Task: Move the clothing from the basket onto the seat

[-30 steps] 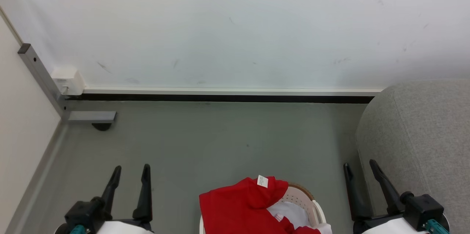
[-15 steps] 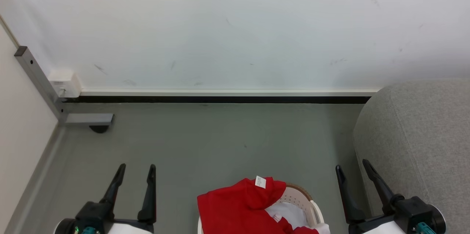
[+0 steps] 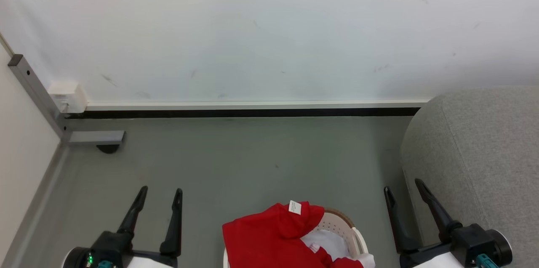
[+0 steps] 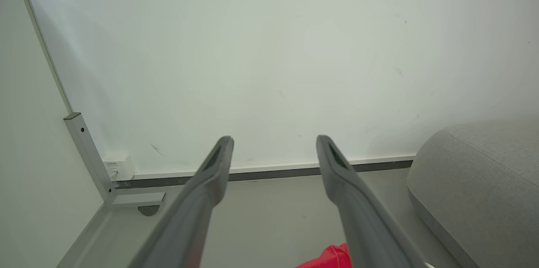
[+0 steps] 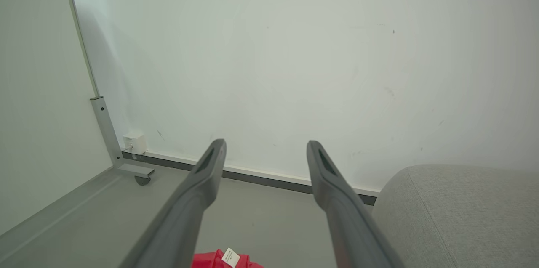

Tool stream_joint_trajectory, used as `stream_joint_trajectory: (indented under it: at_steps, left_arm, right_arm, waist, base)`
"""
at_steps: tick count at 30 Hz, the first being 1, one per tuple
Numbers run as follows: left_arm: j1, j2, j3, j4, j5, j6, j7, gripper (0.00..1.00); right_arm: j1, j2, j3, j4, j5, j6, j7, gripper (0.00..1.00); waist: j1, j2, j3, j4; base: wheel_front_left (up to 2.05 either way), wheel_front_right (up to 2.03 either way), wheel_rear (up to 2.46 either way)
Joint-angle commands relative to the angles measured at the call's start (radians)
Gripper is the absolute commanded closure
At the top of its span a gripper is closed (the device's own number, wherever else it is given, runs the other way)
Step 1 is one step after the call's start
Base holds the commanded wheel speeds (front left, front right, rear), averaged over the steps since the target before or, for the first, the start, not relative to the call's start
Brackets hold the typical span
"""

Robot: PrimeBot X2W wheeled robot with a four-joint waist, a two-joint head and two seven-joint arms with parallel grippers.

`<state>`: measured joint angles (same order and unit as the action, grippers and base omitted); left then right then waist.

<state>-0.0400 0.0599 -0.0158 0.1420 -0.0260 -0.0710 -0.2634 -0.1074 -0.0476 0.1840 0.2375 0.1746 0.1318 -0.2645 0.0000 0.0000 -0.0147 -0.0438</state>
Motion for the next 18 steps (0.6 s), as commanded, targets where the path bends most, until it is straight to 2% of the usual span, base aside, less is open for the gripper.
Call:
stream_joint_trajectory:
  at_steps: [1,10,18]
  left_arm:
    - [0.009,0.000,0.003,-0.006,-0.009,-0.001,-0.002,0.00]
    - [-0.021,-0.003,0.024,0.042,-0.038,-0.007,-0.002,0.00]
    - [-0.107,-0.004,0.018,0.076,-0.053,-0.032,-0.001,0.00]
  right_arm:
    - [-0.014,-0.005,-0.005,-0.005,-0.004,-0.002,0.000,0.00]
    - [-0.029,-0.005,-0.017,-0.012,0.001,-0.002,0.000,0.00]
    - [-0.095,-0.004,-0.035,-0.044,-0.022,-0.002,0.000,0.00]
  waist:
    - [0.0000,0.0000,0.001,-0.002]
    - [0.0000,0.0000,0.042,-0.054]
    - [0.0000,0.0000,0.172,-0.120]
  base:
    - [0.00,0.00,0.00]
    - [0.00,0.00,0.00]
    - [0.00,0.00,0.00]
